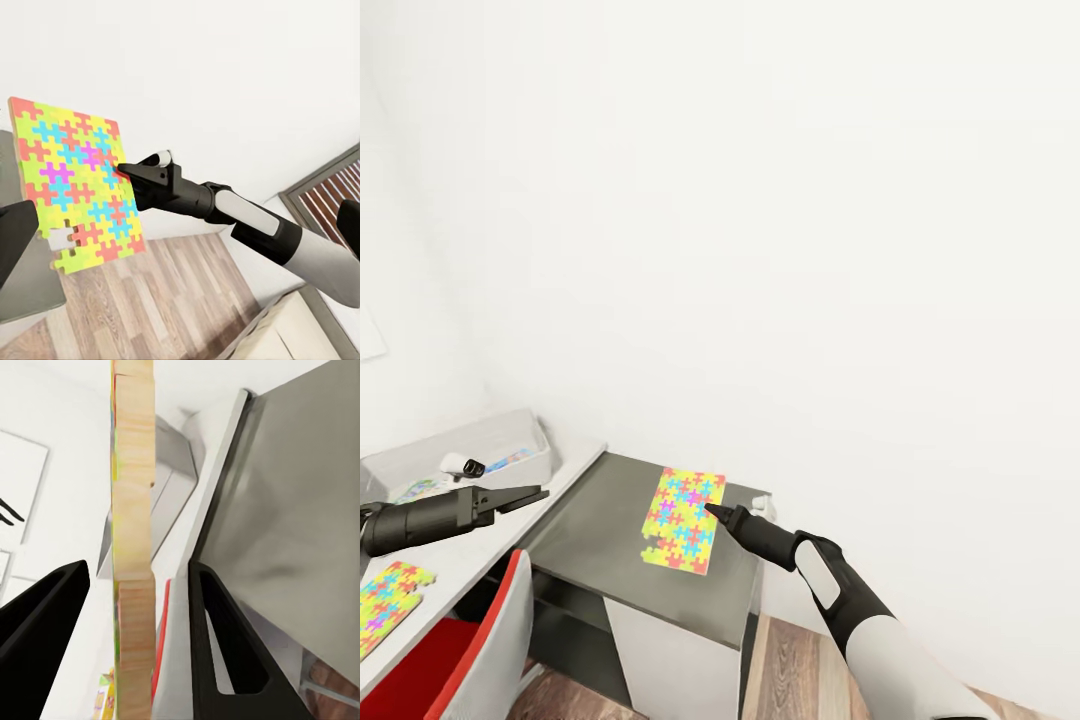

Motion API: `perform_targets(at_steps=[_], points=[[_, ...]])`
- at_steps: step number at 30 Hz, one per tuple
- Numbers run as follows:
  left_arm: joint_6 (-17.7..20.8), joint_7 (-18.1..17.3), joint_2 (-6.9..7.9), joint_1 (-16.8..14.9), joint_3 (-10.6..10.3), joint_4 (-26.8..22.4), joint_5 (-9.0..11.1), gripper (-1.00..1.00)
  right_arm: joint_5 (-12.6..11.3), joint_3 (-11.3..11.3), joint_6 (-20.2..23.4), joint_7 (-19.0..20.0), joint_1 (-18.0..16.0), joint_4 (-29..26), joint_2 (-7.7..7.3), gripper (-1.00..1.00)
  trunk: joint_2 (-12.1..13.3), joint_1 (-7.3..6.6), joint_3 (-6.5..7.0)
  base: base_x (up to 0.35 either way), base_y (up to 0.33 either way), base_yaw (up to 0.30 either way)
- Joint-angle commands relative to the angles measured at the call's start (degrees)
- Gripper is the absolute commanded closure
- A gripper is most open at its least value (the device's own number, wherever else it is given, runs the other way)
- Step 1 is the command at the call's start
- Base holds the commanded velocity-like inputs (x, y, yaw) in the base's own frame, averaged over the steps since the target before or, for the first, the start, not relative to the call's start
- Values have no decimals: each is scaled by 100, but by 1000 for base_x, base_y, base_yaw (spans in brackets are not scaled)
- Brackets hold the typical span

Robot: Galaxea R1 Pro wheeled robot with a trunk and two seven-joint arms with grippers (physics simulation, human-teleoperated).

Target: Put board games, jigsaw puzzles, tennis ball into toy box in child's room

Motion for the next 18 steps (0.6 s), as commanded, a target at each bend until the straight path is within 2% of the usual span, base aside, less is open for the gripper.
perform_targets(at_steps=[1,18], points=[[61,-24,2,-6,-1,0,-4,-100,-41,-8,42,-3,-5,-2,2,100,-14,4,-14,0,0,62],[61,-24,2,-6,-1,0,-4,-100,-41,-6,34,0,-5,-8,3,100,-14,4,-14,0,0,6]])
